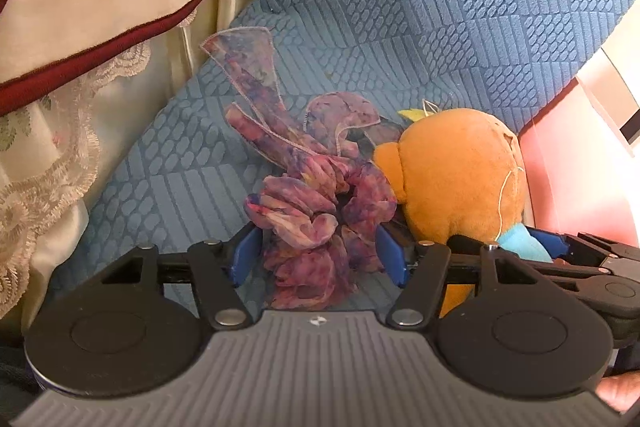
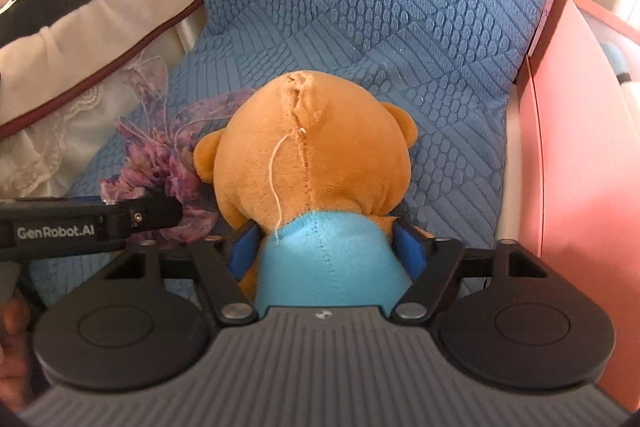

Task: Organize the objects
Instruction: 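Close left tool on purple scrunchie while right tool holds bear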

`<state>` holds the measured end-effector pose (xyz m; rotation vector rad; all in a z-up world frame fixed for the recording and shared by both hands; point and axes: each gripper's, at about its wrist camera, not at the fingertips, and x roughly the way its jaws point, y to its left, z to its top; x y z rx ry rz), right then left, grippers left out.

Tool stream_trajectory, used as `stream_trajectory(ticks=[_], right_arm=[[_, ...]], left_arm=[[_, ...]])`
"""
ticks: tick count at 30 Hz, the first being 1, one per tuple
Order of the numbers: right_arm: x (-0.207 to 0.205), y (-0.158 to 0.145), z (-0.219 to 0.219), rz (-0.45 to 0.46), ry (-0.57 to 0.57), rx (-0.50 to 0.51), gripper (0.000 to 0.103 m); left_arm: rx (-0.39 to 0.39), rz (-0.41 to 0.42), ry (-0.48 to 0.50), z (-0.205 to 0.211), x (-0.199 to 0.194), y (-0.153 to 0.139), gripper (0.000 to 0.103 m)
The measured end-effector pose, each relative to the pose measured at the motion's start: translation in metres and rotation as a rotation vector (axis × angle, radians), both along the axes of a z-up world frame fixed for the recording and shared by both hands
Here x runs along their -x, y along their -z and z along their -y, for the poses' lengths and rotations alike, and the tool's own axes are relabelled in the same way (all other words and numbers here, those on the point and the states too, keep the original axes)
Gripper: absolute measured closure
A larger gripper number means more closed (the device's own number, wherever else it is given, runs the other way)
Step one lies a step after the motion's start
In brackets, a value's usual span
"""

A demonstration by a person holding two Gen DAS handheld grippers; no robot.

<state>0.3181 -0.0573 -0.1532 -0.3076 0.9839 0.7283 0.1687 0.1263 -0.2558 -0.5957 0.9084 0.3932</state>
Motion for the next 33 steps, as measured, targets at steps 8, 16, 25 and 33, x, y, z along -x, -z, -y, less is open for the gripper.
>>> stream_trajectory(ticks=[8,16,25,33], right_arm=[[0.005,-0.016,0.008,0.063,0.018,-0.037,0.043],[0.005,-0.023,0.015,0.065,0.035,-0.004,0.043],[-0.002,-0.010,0.013,0.017,0.077,0.018,0.036],[-0.004,-0.003,0.009,0.021,0.060,0.018,0.029]], left_arm=[[0.024,-0.010,-0.003,-0.001,0.001,-0.001,0.035],[0.003,-0.042,0.048,0.006,-0.006,-0.005,0.033],[-0.113,-0.084,0.103,0.021,-0.012,-0.006,0.033],[-0.265,-0.137,0.106,0.029,-0.023,0.000,0.046]])
